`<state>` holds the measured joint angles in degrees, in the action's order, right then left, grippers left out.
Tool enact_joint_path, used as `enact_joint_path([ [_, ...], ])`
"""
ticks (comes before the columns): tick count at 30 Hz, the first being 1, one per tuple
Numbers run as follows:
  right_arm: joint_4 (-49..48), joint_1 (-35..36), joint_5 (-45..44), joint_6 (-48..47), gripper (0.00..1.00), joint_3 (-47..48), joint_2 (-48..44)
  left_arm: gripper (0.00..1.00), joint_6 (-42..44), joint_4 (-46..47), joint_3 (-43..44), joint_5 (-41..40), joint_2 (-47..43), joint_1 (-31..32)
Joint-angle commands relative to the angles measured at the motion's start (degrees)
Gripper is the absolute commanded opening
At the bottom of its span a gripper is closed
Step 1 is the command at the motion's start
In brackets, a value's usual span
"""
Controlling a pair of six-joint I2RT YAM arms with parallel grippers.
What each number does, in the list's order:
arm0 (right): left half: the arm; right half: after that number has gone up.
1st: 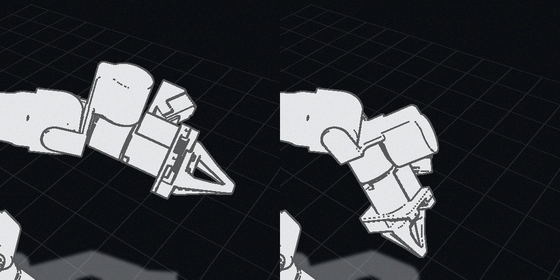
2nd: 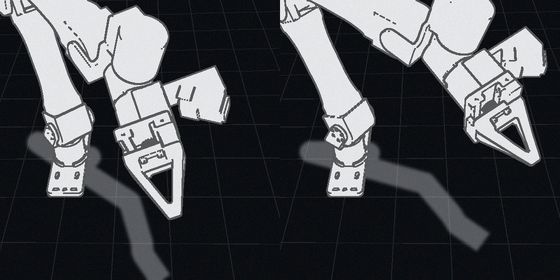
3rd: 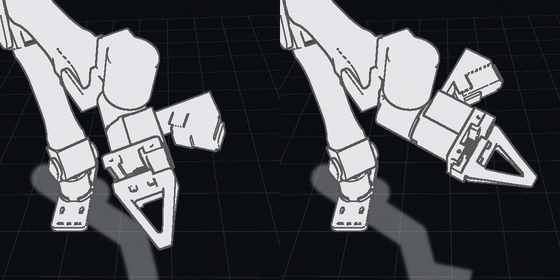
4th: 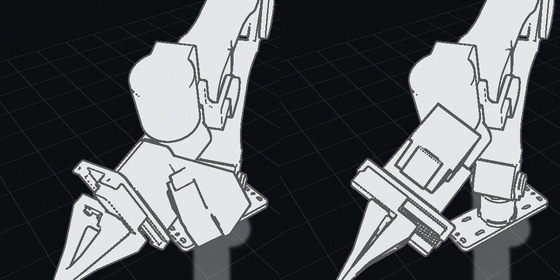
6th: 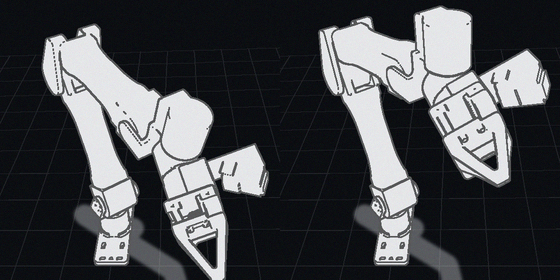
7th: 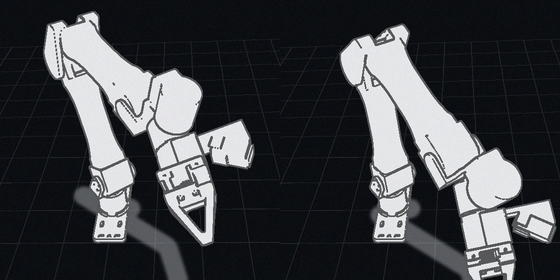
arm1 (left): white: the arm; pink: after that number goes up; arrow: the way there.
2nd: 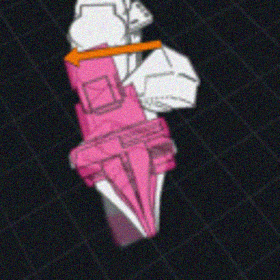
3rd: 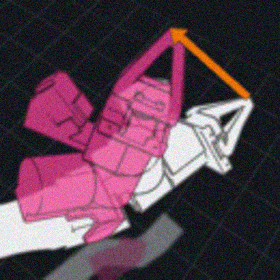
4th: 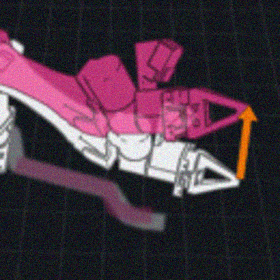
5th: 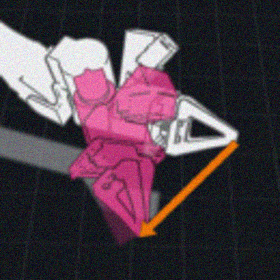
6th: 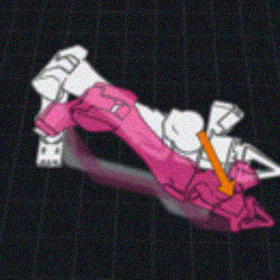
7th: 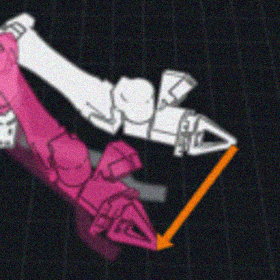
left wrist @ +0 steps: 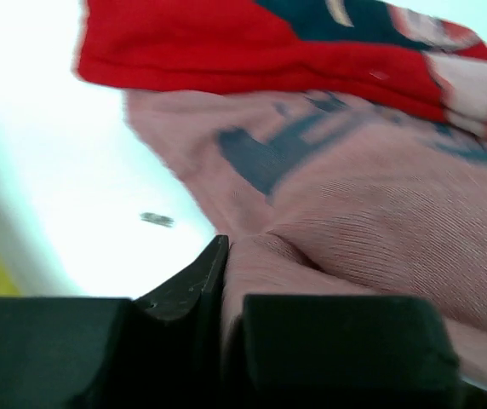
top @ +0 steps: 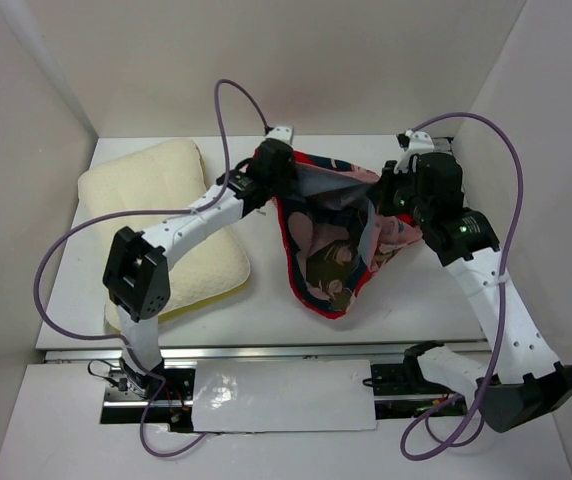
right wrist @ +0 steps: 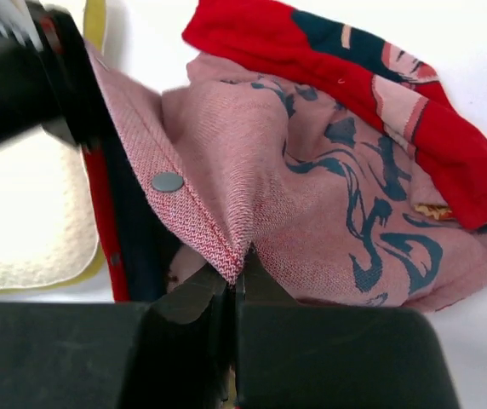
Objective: Put the pillow into the pillowcase
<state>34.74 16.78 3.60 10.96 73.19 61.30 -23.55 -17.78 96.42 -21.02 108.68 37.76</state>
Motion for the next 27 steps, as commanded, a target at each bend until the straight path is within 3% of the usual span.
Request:
enact_joint_path([
  [1,-2.04,1.06,3.5,-2.96,0.01,-0.14,0.31,0.2,1.58,-3.56,1.13,-1.92,-1.46,-6.27],
  [5,-6.34,5.44,19.56,-4.62,0.01,-5.15,4.51,0.09,-2.35,-11.88,6.05,0.7,1.7,-12.69],
  [8,-8.72,8.7,28.7,-6.47,0.01,-8.14,8.2,0.03,-6.58,-15.7,2.57,-0.68,1.18,-15.24],
  [15,-10.48,19.6,29.1,-6.74,0.01,-11.58,19.38,0.03,-9.41,-14.13,-8.97,2.73,-4.62,-19.92],
  [17,-10.48,20.75,28.57,-7.96,0.28,-9.21,21.22,0.04,-8.62,-13.6,-9.59,4.05,-4.62,-20.53],
  [18,-9.53,20.75,28.57,-7.97,0.36,-8.42,22.36,0.04,-8.01,-13.6,-8.98,4.05,-3.93,-20.53],
  [20,-8.81,20.75,26.91,-8.68,0.47,-7.01,22.9,0.16,-8.0,-14.47,-7.31,4.05,-3.04,-20.53],
  [21,-8.81,20.75,25.77,-8.68,0.47,-6.31,22.9,0.26,-7.39,-15.17,-6.6,4.05,-2.08,-21.05],
  [22,-9.77,20.75,23.06,-7.63,0.45,-6.3,22.9,0.58,-7.39,-15.87,-5.12,3.53,-1.29,-21.06],
  [23,-10.3,20.75,21.47,-7.01,0.39,-6.3,22.38,0.65,-7.39,-16.75,-4.58,3.53,-1.28,-21.06],
  [24,-10.83,20.75,17.97,-5.88,0.18,-6.3,22.37,0.85,-7.39,-18.15,-4.05,2.92,-1.28,-21.06],
  [25,-10.84,20.75,16.02,-5.17,0.16,-6.3,22.37,1.0,-7.39,-18.69,-4.05,2.3,-1.8,-21.67],
  [27,-10.84,20.75,15.04,-5.68,0.24,-5.69,22.37,1.0,-6.86,-19.3,-5.01,2.29,-4.52,-22.28],
])
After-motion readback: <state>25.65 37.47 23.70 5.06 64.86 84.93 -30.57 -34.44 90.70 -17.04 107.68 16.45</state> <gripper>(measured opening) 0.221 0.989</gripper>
